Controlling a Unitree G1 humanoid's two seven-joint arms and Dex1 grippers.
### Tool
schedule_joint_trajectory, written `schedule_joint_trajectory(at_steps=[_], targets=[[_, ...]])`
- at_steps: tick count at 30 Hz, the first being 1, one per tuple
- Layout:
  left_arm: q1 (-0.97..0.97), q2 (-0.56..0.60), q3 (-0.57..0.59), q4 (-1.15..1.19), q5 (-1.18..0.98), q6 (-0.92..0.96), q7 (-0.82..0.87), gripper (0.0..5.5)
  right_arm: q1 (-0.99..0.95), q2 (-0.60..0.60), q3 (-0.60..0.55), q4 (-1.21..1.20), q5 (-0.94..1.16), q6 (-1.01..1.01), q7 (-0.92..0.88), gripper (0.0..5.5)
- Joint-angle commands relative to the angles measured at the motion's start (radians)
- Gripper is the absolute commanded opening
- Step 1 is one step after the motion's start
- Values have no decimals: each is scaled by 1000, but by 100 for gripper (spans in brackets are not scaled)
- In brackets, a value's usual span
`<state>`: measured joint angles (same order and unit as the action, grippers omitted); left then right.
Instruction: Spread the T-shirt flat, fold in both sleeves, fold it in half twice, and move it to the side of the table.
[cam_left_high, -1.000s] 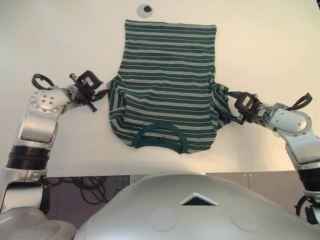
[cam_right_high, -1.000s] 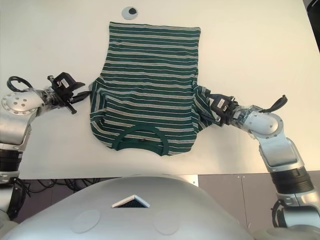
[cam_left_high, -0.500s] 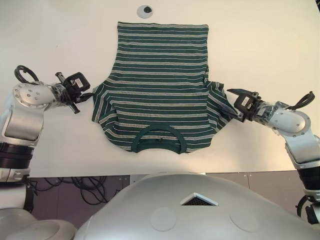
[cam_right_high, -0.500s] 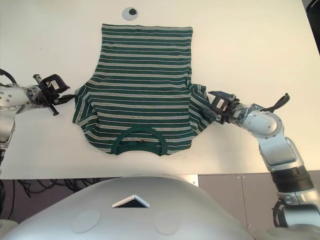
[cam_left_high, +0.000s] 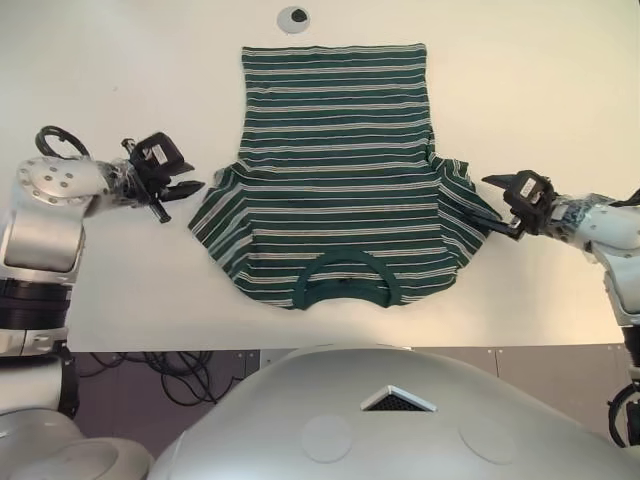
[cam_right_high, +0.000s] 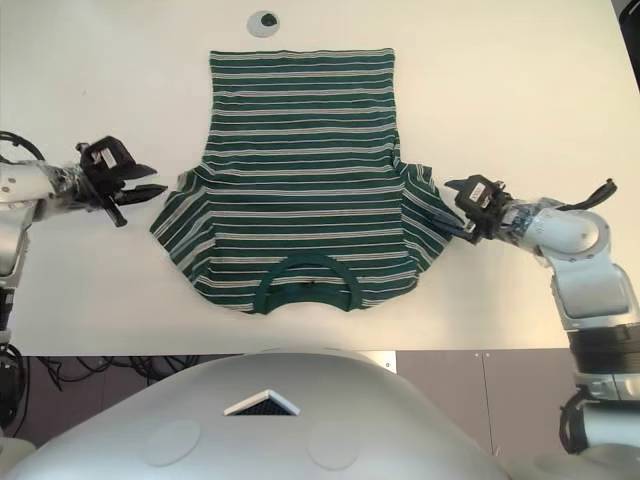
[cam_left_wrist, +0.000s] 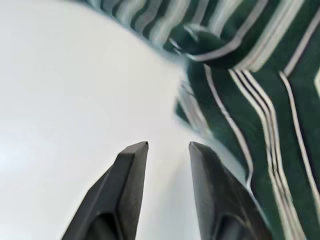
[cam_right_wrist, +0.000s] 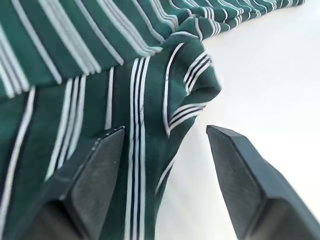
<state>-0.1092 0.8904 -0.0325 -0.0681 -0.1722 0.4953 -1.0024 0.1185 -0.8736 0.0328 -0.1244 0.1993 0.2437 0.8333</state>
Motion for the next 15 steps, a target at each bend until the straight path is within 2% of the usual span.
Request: schedule_joint_trajectory(at_steps=[1, 4, 7, 10, 12, 15], targets=[[-21, -1, 68, -14, -81, 47, -23, 163, -64, 38, -79, -93, 136, 117, 16, 317], [-95, -38, 82, 62, -69, 24, 43, 200, -133, 90, -107, -84, 208, 195, -16, 365], [-236, -202, 83, 191, -52, -11, 218, 229, -318, 270, -63, 57, 217, 243, -125, 380], [-332, -396, 23, 323, -1, -88, 377, 229, -474, 452, 19, 301, 135, 187, -208, 380], [-373, -491, -28, 430, 47, -138, 443, 229, -544, 520, 50, 451, 89, 138, -224, 380], [-406, -572, -103, 568, 124, -202, 490, 229, -599, 568, 83, 616, 36, 82, -207, 380]])
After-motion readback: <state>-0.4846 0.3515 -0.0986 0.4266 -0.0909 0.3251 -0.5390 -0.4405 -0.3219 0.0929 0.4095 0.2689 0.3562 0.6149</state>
